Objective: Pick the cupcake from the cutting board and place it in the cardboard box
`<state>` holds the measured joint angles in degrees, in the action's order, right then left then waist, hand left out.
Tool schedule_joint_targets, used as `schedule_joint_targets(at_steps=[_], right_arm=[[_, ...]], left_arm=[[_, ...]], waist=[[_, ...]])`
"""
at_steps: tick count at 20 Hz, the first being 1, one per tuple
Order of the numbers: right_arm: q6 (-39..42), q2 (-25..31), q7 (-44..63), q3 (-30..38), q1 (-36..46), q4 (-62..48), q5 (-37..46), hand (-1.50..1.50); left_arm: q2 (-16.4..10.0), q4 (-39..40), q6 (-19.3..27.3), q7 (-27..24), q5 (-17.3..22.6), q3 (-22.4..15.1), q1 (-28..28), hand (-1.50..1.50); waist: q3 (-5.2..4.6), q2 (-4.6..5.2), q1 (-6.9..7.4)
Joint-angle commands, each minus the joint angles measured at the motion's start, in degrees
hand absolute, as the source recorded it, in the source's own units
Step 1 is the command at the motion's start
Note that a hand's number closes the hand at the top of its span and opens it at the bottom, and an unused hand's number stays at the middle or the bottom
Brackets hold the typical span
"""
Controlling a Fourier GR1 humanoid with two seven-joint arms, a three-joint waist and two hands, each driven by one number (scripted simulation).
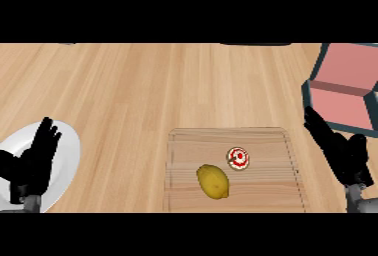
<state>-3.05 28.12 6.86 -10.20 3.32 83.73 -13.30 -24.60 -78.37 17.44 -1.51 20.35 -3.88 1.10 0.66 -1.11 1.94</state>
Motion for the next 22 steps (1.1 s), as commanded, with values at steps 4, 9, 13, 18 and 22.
schedule_joint_targets(at_steps=[4,9,13,18,22], right_arm=[[5.5,1.6,-4.3,4.6,15.0,10.9,-4.9,-1.5],[12.9,12.3,-9.7,6.3,18.9,11.7,0.9,-1.5],[15.5,11.9,-23.1,5.5,16.8,9.5,6.7,-1.5],[18.0,16.0,-30.3,2.2,17.8,9.7,16.6,-1.5],[22.5,20.5,-22.7,-0.8,20.5,14.4,20.3,-1.5]], left_arm=[[-5.0,-6.7,-5.7,-4.4,-7.5,-6.3,-7.9,0.0],[-7.2,-8.8,-13.3,-5.7,-9.8,-11.0,-13.1,0.0],[-6.4,-4.8,-15.2,-7.2,-10.1,-9.8,-16.1,0.0],[-6.7,-5.4,-16.2,-7.3,-11.1,-9.5,-15.6,0.0],[-5.3,-10.0,-15.3,-3.8,-11.2,-10.4,-14.3,0.0]], waist=[[-0.61,0.47,-2.33],[-0.63,1.16,-2.98],[-0.64,1.37,-2.56],[-0.66,1.18,-1.95],[-0.72,0.85,-1.8]])
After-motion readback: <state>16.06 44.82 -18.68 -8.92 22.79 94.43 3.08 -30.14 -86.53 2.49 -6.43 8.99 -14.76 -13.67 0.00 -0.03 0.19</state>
